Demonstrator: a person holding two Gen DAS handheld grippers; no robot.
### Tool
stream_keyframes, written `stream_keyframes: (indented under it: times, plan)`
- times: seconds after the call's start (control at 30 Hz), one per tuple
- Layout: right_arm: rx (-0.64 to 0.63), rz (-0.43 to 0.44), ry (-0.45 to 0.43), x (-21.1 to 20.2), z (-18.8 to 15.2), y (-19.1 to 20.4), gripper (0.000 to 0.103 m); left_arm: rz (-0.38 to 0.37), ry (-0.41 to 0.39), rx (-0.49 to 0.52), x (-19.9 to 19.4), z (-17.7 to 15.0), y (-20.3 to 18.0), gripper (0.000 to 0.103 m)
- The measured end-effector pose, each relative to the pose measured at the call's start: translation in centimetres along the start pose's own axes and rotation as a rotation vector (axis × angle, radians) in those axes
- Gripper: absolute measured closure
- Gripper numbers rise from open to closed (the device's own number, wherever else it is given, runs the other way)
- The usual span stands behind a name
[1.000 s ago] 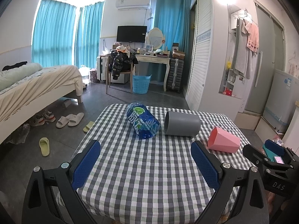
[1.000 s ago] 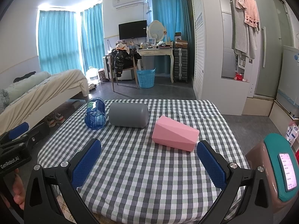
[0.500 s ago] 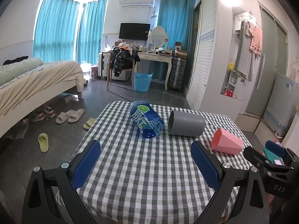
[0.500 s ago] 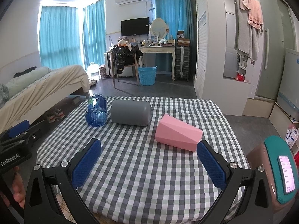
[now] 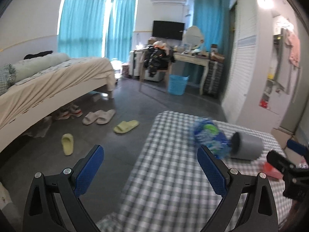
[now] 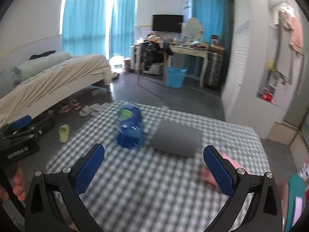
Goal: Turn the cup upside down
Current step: 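Move the right gripper to the lying blue bottle and close around it, then lift the blue bottle with the right gripper toward the left gripper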
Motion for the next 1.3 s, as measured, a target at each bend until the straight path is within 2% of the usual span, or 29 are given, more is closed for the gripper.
stream_keyframes:
  times: [0.17, 0.4, 0.6, 0.7, 0.77, 0.8, 0.9, 0.93, 1.1, 1.3]
  plan:
    - [-0.067, 0.054, 0.019, 4.4, 1.9, 4.3, 0.000, 0.049, 0.034, -0.037, 2.2, -0.2, 3.5, 0.003]
    - [-0.173, 0.089, 0.123, 11.7, 2.2, 9.6, 0.003, 0.066, 0.080, -0.085, 4.8, -1.5, 6.5, 0.003]
    - [-0.219, 0.069, 0.204, 15.9, 1.4, 11.5, 0.006, 0.062, 0.107, -0.109, 6.1, -2.2, 7.4, 0.003]
    - [-0.231, 0.043, 0.215, 17.0, 1.4, 11.7, 0.006, 0.056, 0.115, -0.110, 6.5, -2.2, 7.2, 0.003]
    - [-0.241, 0.032, 0.222, 17.9, 1.5, 11.8, 0.010, 0.054, 0.116, -0.109, 6.5, -2.2, 7.2, 0.003]
    - [-0.252, 0.024, 0.221, 18.1, 1.5, 11.9, 0.017, 0.053, 0.116, -0.111, 6.5, -2.3, 7.3, 0.003]
    - [-0.267, 0.016, 0.239, 18.8, 1.5, 12.0, 0.025, 0.052, 0.116, -0.117, 6.2, -2.4, 7.3, 0.003]
    - [-0.266, 0.016, 0.243, 18.8, 1.5, 12.0, 0.035, 0.051, 0.116, -0.117, 6.1, -2.5, 7.2, 0.003]
    - [-0.247, 0.027, 0.243, 17.6, 1.5, 11.5, 0.036, 0.044, 0.107, -0.115, 5.3, -2.3, 6.8, 0.003]
    - [-0.229, 0.004, 0.221, 12.4, 0.0, 10.4, 0.036, 0.015, 0.079, -0.101, 2.9, -2.1, 5.3, 0.003]
Point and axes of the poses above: each gripper's, at about its wrist camera, not at the fingertips, and x roughly the way its jaws point, y to its left, z to its top, the point moved 1 cm from there along x, roughly the way its jaws point, and after that the axes turned 15 degrees about -z, right-handed, at the moved point
